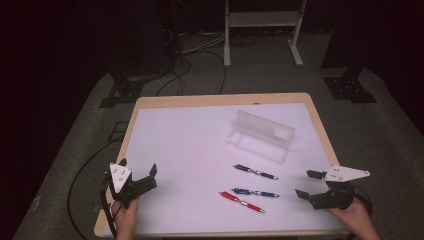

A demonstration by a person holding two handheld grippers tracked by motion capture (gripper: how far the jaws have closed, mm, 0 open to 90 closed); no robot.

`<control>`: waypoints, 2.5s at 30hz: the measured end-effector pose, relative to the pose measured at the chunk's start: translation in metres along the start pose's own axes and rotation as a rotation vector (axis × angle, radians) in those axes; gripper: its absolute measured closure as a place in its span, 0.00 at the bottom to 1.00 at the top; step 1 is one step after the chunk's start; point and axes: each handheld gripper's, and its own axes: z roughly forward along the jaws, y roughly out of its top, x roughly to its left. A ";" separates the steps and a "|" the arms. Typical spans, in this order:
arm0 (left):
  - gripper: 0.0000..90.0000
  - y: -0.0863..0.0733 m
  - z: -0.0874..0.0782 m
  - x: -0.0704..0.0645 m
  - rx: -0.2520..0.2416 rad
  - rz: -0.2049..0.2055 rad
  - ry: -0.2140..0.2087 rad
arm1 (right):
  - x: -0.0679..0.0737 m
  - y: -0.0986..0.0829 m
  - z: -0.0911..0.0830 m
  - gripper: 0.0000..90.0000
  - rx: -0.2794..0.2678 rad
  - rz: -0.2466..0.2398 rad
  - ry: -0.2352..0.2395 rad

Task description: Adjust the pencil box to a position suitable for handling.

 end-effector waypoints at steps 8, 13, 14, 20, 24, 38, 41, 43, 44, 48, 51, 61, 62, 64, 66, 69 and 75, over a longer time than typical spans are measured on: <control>0.00 -0.001 -0.002 0.002 0.002 -0.004 -0.004 | 0.004 0.016 0.000 0.19 0.007 -0.016 0.027; 0.00 -0.001 -0.001 0.001 0.003 0.004 -0.005 | 0.008 0.028 0.006 0.19 0.018 -0.037 0.045; 0.00 -0.001 -0.001 0.001 0.003 0.005 -0.004 | 0.009 0.031 0.007 0.19 0.022 -0.045 0.050; 0.00 -0.001 -0.001 0.001 -0.001 0.005 -0.005 | 0.016 0.050 0.019 0.22 0.036 -0.089 0.080; 0.00 -0.002 -0.002 0.002 0.003 0.004 -0.009 | 0.023 0.063 0.028 0.22 0.054 -0.134 0.100; 0.00 -0.002 -0.004 0.006 -0.003 -0.007 -0.003 | 0.038 0.094 0.067 0.24 0.120 -0.220 0.172; 0.00 -0.003 -0.004 0.005 0.002 -0.001 -0.005 | 0.037 0.095 0.074 0.25 0.132 -0.225 0.173; 0.00 -0.003 -0.004 0.005 0.003 0.000 -0.002 | 0.035 0.096 0.080 0.25 0.147 -0.228 0.171; 0.00 -0.003 -0.005 0.005 0.002 -0.002 -0.002 | 0.034 0.096 0.083 0.25 0.155 -0.226 0.170; 0.00 -0.004 -0.006 0.008 0.000 -0.010 0.000 | 0.035 0.097 0.093 0.26 0.179 -0.235 0.175; 0.00 -0.004 -0.007 0.009 0.001 -0.013 0.004 | 0.038 0.097 0.100 0.26 0.195 -0.252 0.184; 0.00 -0.005 -0.008 0.011 0.004 -0.015 0.008 | 0.034 0.095 0.123 0.30 0.227 -0.268 0.183; 0.00 -0.005 -0.008 0.011 0.003 -0.016 0.006 | 0.034 0.095 0.124 0.31 0.230 -0.268 0.180; 0.00 -0.005 -0.008 0.011 0.002 -0.014 0.005 | 0.031 0.094 0.127 0.32 0.235 -0.262 0.170; 0.00 -0.005 -0.008 0.010 0.002 -0.013 0.006 | 0.029 0.093 0.129 0.35 0.240 -0.249 0.169; 0.00 -0.005 -0.007 0.010 0.002 -0.015 0.004 | 0.027 0.092 0.133 0.38 0.249 -0.255 0.159; 0.00 -0.005 -0.007 0.011 0.005 -0.017 0.004 | 0.025 0.090 0.140 0.50 0.254 -0.263 0.152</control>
